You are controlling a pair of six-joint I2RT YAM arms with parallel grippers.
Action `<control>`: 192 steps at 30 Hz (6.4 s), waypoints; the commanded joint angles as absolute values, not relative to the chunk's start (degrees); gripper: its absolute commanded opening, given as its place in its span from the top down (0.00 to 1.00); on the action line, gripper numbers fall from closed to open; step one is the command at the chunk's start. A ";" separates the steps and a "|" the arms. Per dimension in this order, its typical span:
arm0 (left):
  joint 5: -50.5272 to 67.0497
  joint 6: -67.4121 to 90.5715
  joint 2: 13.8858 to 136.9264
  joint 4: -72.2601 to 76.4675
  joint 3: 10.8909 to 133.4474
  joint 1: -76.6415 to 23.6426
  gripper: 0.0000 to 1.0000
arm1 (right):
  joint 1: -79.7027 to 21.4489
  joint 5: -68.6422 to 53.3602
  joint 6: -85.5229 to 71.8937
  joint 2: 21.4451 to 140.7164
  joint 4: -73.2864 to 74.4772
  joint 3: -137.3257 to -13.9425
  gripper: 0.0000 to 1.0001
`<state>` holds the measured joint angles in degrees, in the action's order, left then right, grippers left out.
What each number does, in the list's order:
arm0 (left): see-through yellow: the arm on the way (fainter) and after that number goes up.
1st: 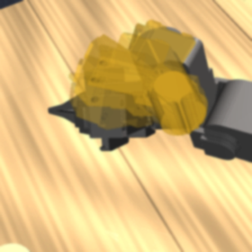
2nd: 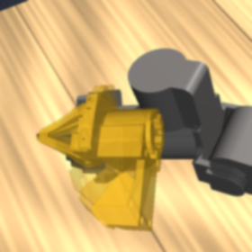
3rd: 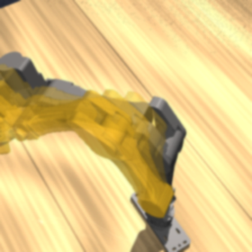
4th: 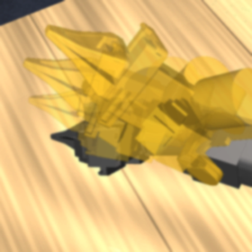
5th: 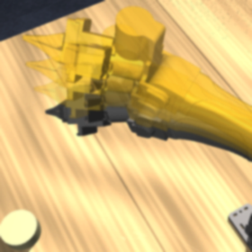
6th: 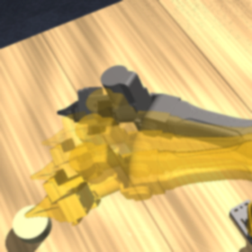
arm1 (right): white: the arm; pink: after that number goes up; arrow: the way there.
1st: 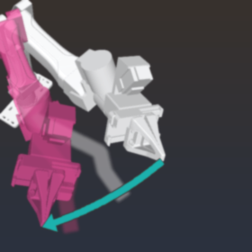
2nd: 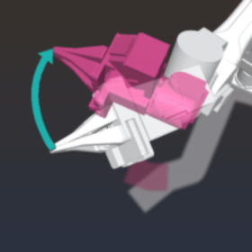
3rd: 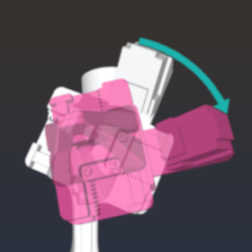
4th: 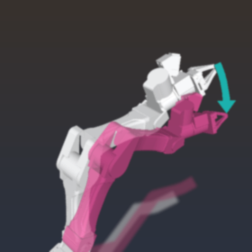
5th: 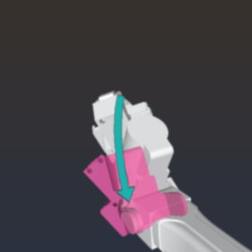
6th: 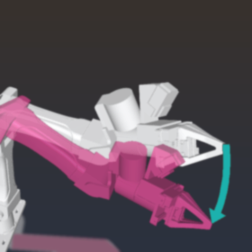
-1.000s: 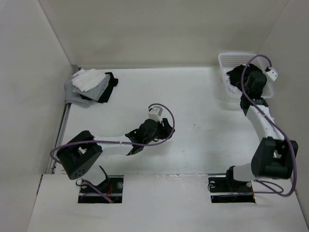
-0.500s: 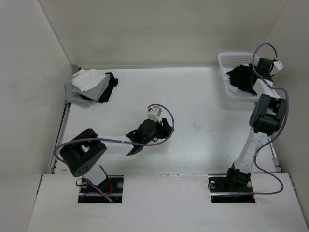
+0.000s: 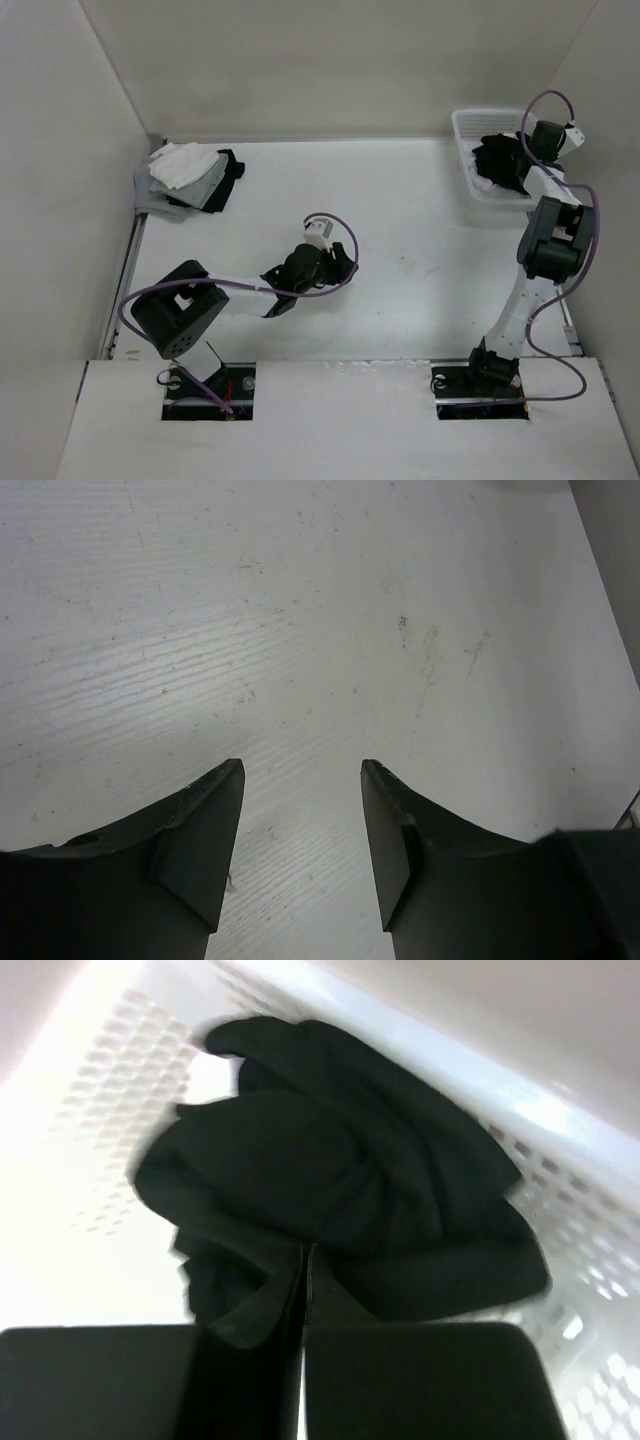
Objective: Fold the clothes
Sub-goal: Grab the tank top from the pile, then move the tank top to the center of the board, then flatten the tank top out
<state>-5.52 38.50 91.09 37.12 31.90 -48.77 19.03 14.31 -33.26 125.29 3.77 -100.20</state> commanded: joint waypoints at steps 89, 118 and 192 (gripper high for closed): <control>-17.93 50.89 70.92 15.29 19.86 -53.66 0.68 | -58.67 17.14 -54.05 78.84 -19.78 -25.40 0.92; -40.07 10.29 45.96 6.94 80.77 -59.28 0.97 | -79.32 49.22 -0.71 56.94 17.40 -102.47 0.99; -19.24 56.08 43.09 -17.58 18.71 -29.49 0.95 | -29.66 13.09 -48.52 54.31 -3.35 -17.14 0.60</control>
<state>-20.25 59.13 48.51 -21.21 17.69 -30.00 -30.72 11.40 -48.07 53.34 -2.17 -16.78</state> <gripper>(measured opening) 0.056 0.393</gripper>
